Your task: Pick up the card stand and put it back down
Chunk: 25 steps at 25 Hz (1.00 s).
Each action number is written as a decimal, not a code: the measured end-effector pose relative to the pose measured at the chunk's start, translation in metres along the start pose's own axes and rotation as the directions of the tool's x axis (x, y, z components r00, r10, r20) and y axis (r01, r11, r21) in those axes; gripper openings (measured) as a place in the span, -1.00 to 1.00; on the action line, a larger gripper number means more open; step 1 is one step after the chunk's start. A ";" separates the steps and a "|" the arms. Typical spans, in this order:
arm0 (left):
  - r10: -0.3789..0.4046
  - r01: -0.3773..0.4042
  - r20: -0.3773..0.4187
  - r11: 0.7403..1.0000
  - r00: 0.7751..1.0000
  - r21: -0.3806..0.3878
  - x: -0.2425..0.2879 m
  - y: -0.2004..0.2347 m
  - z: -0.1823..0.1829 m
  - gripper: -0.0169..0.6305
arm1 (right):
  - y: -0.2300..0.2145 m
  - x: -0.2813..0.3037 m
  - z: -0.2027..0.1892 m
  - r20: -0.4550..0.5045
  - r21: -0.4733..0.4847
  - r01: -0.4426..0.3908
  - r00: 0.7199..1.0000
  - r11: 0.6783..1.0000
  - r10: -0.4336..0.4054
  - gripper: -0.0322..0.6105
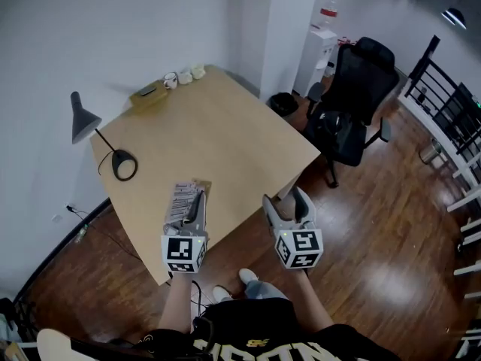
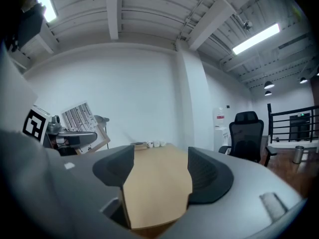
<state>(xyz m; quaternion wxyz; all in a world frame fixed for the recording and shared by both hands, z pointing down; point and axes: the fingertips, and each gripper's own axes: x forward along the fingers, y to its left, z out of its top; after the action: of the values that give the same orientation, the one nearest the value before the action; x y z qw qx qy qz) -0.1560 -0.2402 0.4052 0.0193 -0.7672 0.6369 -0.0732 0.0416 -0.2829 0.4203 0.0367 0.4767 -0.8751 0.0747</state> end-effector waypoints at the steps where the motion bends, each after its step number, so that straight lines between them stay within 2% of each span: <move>1: -0.028 0.028 -0.003 1.000 1.000 0.007 0.009 -0.006 -0.001 -0.76 | -0.009 -0.004 -0.003 -0.005 0.006 0.020 1.000 1.000 -0.020 0.16; 5: -0.125 0.128 -0.045 0.990 0.991 0.059 0.047 -0.023 -0.007 -0.76 | -0.040 -0.018 -0.016 -0.029 0.031 0.089 0.996 0.996 -0.088 0.16; 10: -0.196 0.206 -0.101 0.973 0.975 0.103 0.097 -0.023 -0.018 -0.76 | -0.066 -0.025 -0.038 -0.073 0.066 0.143 0.988 0.988 -0.138 0.16; 14: -0.259 0.280 -0.140 0.947 0.956 0.156 0.142 -0.025 -0.034 -0.76 | -0.081 -0.025 -0.053 -0.103 0.079 0.166 0.982 0.983 -0.158 0.16; 18: -0.325 0.357 -0.198 0.921 0.925 0.157 0.193 -0.037 -0.061 -0.76 | -0.099 -0.023 -0.070 -0.135 0.083 0.183 0.976 0.980 -0.171 0.16; 21: -0.385 0.425 -0.228 0.890 0.894 0.165 0.235 -0.050 -0.086 -0.76 | -0.115 -0.016 -0.085 -0.147 0.088 0.190 0.973 0.978 -0.176 0.15; 25: -0.463 0.522 -0.300 0.838 0.834 0.159 0.284 -0.058 -0.146 -0.76 | -0.118 0.005 -0.121 -0.168 0.089 0.148 0.977 0.985 -0.132 0.15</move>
<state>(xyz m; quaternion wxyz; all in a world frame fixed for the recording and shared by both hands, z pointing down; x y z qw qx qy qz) -0.0691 -0.4982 0.5812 0.0097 -0.8827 0.4002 -0.2462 0.1375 -0.3297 0.5516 0.0884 0.5308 -0.8286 0.1545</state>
